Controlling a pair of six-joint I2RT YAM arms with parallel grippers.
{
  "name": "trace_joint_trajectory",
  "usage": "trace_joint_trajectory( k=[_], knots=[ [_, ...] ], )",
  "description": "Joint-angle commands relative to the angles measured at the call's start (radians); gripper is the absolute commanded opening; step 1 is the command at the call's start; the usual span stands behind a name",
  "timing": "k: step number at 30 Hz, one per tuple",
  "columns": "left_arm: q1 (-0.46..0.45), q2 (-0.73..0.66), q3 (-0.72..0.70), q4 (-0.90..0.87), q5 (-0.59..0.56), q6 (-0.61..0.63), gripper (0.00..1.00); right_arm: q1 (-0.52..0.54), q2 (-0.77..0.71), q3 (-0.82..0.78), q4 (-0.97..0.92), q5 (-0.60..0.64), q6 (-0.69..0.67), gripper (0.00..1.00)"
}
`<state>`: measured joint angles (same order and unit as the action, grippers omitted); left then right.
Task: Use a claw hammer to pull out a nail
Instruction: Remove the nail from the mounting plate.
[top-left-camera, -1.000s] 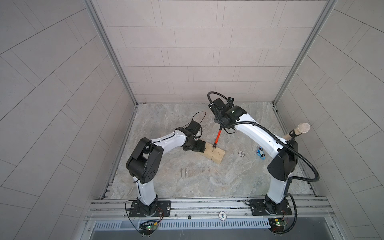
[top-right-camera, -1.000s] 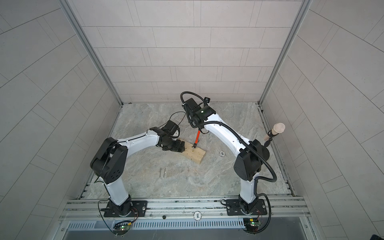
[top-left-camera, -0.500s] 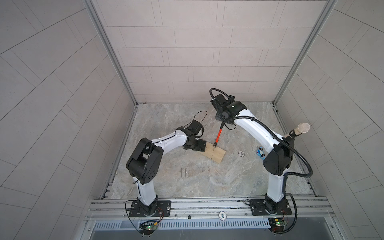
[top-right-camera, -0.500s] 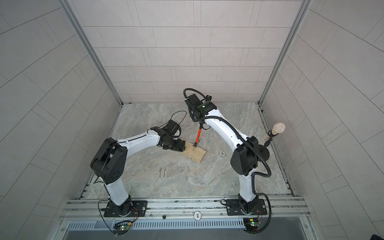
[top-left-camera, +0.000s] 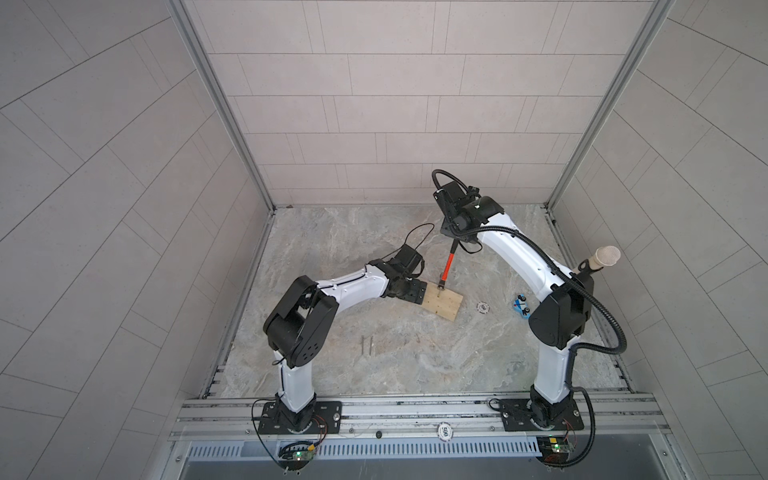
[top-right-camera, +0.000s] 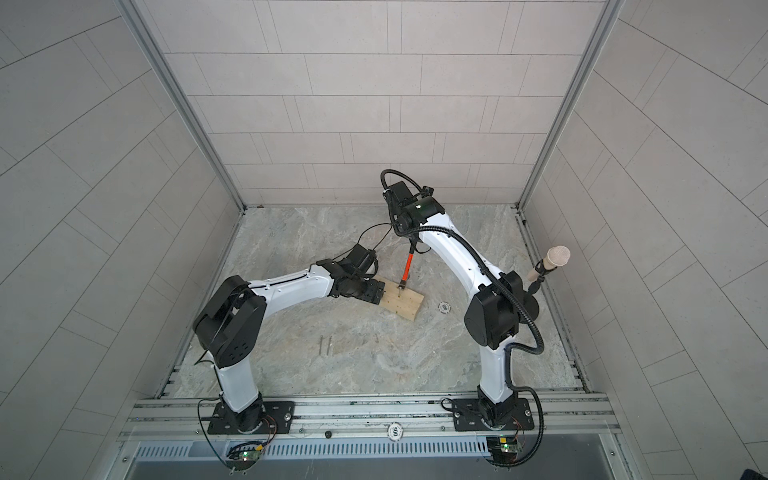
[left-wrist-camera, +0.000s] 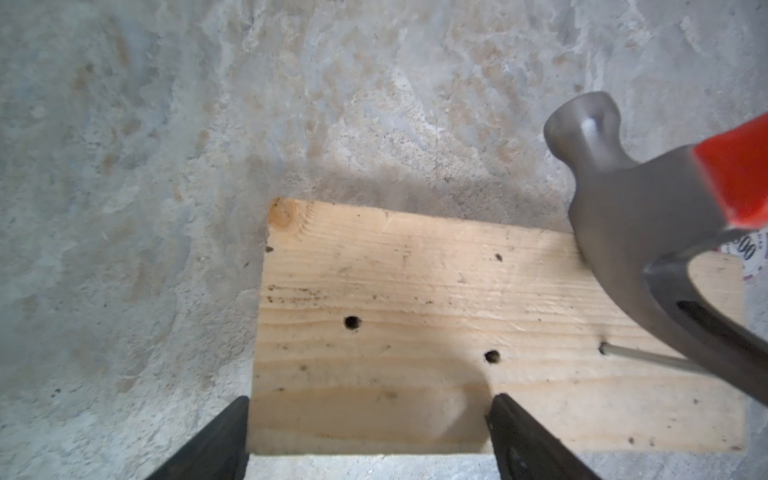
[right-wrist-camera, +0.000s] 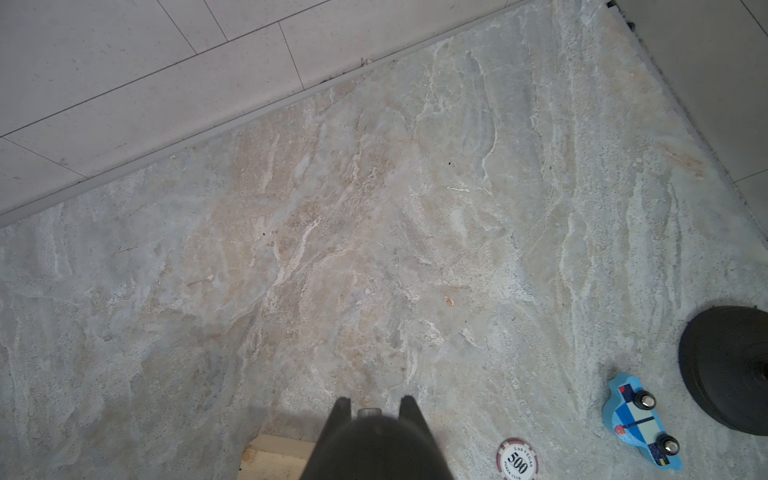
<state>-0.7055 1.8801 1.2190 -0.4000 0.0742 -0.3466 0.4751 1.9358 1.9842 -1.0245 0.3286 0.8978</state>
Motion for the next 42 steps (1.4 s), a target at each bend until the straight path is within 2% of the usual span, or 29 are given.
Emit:
trace_joint_trajectory(
  k=[1,8,21,31,42],
  knots=[
    [-0.025,0.201,-0.124,-0.249,-0.100,0.052,0.91,-0.032,0.066,-0.022,-0.017,-0.095,0.056,0.00],
    [-0.026,0.240,-0.144,-0.223,-0.124,0.023,0.91,-0.077,0.076,-0.027,-0.006,-0.150,0.029,0.00],
    [-0.038,0.308,-0.299,-0.063,-0.123,-0.145,0.91,-0.148,0.122,0.018,-0.002,-0.234,-0.042,0.00],
    [-0.042,0.281,-0.262,-0.083,-0.128,-0.169,0.91,-0.176,0.161,0.083,-0.014,-0.280,-0.066,0.00],
    [-0.042,0.223,-0.207,-0.107,-0.117,-0.139,0.91,-0.182,0.131,0.165,-0.018,-0.294,-0.077,0.00]
  ],
)
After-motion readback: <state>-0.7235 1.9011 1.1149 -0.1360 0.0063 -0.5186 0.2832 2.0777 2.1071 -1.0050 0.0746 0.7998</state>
